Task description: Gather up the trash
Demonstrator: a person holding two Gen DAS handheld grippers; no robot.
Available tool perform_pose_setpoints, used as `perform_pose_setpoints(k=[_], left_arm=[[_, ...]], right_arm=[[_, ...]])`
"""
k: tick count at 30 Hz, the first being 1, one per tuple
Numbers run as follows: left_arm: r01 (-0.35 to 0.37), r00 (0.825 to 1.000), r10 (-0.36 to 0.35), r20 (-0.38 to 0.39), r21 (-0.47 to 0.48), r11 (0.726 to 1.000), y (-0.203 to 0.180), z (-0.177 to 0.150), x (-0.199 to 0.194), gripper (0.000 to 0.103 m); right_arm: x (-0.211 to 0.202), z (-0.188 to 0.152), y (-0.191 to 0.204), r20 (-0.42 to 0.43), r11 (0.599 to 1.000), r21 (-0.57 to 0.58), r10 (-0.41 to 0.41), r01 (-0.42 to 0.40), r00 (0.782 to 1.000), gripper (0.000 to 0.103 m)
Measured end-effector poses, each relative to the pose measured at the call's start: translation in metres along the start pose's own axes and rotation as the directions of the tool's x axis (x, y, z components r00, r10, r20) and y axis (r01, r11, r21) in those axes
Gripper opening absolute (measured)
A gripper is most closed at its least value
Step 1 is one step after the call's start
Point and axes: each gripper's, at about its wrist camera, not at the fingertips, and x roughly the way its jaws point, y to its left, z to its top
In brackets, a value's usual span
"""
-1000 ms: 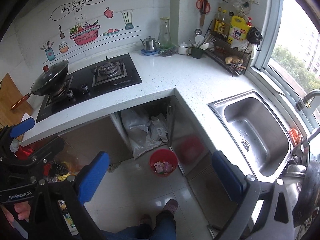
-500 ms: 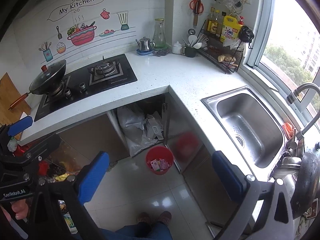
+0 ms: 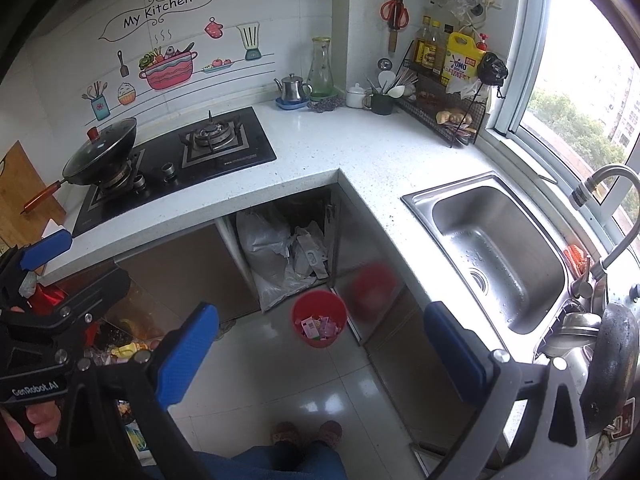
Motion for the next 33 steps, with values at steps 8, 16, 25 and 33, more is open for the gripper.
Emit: perform_pose_setpoints(k=[8,16,25,33], left_arm=[[0.001,1.0,-0.001,0.0,0.003,1.0,-0.006,0.001,0.001,0.103],[0.005,1.0,-0.005,-0.001,-0.001,1.0,-0.006,0.001,0.001,0.103],[0.008,1.0,-0.008,-0.002,-0.008,1.0,-0.003,-0.002,0.001,0.103],[0.011,1.0,-0.011,-0.003,-0.011,1.0,-0.001,-0.004,0.0,0.103]], right_arm=[[-0.004,-0.001,0.002,0.005,1.0,0.006,-0.013,0.013,1.0,0.102],[-0.005,-0.002,0.005,-0.001,1.0,0.012,-0.017,0.017,1.0,0.102],[-0.005,-0.002,0.008,0.003,1.0,0.009,-0.023,0.023,1.0,0.102],[-0.006,-0.003,0.009,0.003,1.0,0.006,-0.022,0.022,1.0,0.102]])
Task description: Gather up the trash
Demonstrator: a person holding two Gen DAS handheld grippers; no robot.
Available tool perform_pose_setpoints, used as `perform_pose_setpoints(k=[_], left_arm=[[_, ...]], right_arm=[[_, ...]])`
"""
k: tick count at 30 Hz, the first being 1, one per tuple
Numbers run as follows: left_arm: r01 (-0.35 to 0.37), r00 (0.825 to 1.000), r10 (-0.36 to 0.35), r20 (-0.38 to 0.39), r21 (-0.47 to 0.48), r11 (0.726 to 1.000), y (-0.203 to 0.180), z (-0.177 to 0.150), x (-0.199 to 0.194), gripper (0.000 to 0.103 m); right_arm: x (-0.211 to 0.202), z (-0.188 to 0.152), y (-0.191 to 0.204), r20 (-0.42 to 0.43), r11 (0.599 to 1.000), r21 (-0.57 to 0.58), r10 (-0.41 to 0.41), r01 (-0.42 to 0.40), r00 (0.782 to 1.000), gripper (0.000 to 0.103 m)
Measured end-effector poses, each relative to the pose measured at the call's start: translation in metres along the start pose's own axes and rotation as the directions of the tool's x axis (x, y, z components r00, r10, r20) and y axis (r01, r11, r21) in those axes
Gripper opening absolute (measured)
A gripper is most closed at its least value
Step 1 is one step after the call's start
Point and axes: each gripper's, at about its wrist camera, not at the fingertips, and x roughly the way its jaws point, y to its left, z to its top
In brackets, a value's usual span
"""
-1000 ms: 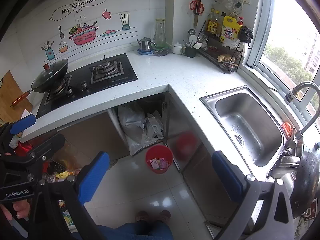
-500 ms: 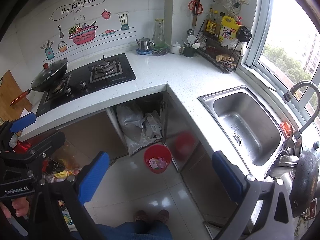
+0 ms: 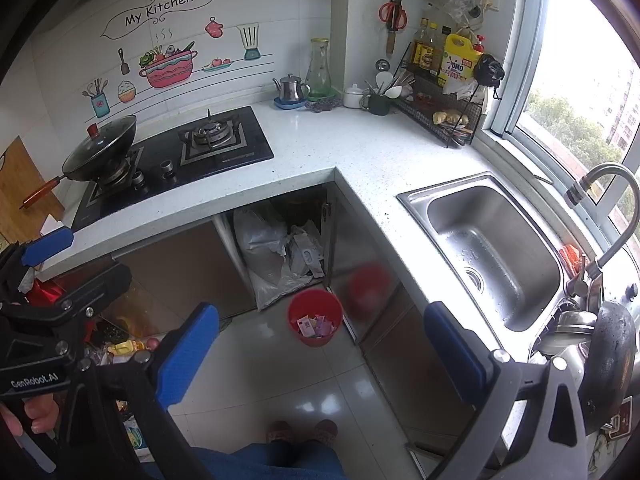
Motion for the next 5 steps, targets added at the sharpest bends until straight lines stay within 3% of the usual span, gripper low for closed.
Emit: perform_pose_setpoints(k=[5], left_arm=[[-0.01,1.0,0.01,0.002,0.003,1.0,0.0009,-0.0012,-0.0004,0.103]], right_arm=[[-0.0004,-0.0003,-0.0014,0.001,1.0,-0.003,0.005,-0.005,1.0,0.102]])
